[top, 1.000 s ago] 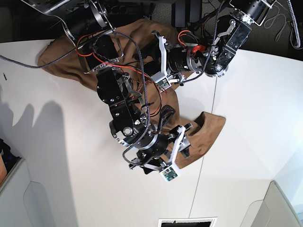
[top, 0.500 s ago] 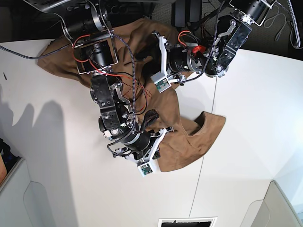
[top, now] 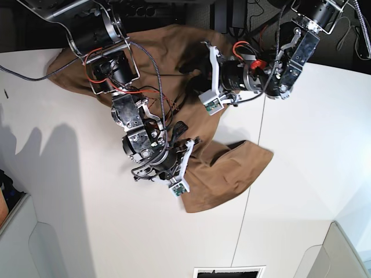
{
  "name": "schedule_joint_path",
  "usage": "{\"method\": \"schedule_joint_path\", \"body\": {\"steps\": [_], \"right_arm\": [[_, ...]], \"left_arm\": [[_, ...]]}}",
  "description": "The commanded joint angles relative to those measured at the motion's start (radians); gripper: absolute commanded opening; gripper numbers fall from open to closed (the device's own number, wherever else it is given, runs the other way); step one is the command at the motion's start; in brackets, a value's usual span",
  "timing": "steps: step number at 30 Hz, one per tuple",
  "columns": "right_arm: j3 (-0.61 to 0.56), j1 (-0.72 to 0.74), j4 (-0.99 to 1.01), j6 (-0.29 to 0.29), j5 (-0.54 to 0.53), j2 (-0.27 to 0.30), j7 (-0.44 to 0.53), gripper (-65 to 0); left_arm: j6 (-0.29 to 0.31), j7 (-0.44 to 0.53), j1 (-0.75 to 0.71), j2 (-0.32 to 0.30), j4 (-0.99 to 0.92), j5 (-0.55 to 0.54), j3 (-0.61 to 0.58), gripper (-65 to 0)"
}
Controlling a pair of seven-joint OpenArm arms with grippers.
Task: Layout the t-shirt on the table in an organized manner, then fold the t-shirt properly
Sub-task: 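Sweep the right gripper across under the left arm to grab the hem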
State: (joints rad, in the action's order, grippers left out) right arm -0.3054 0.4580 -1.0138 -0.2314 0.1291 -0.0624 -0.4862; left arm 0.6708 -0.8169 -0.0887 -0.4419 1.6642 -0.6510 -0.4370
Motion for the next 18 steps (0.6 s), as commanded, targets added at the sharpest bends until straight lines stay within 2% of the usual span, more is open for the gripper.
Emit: {"method": "schedule_joint_path", "body": {"steps": [1, 8, 15, 18], "right_arm": [[0.002, 0.021, -0.016, 0.011, 0.011, 0.018, -0.043, -65.0], [0.003, 0.011, -0.063, 0.012, -0.048, 0.09, -0.154, -65.0], [0.004, -0.064, -0.209, 0.027, -0.083, 0.173, -0.248, -65.0], [0.004, -0.114, -0.285, 0.026, -0.096, 0.206, -0.297, -65.0]], "left_arm": [[-0.023, -0.043, 0.005, -0.032, 0.003, 0.052, 0.042, -36.6], [-0.023, 0.016, 0.012, -0.093, 0.003, 0.053, 0.234, -36.6], [-0.03, 0.029, 0.065, -0.09, -0.004, 0.147, 0.243, -36.6], [-0.039, 0.032, 0.107, -0.09, -0.059, 0.155, 0.243, -36.6]]}}
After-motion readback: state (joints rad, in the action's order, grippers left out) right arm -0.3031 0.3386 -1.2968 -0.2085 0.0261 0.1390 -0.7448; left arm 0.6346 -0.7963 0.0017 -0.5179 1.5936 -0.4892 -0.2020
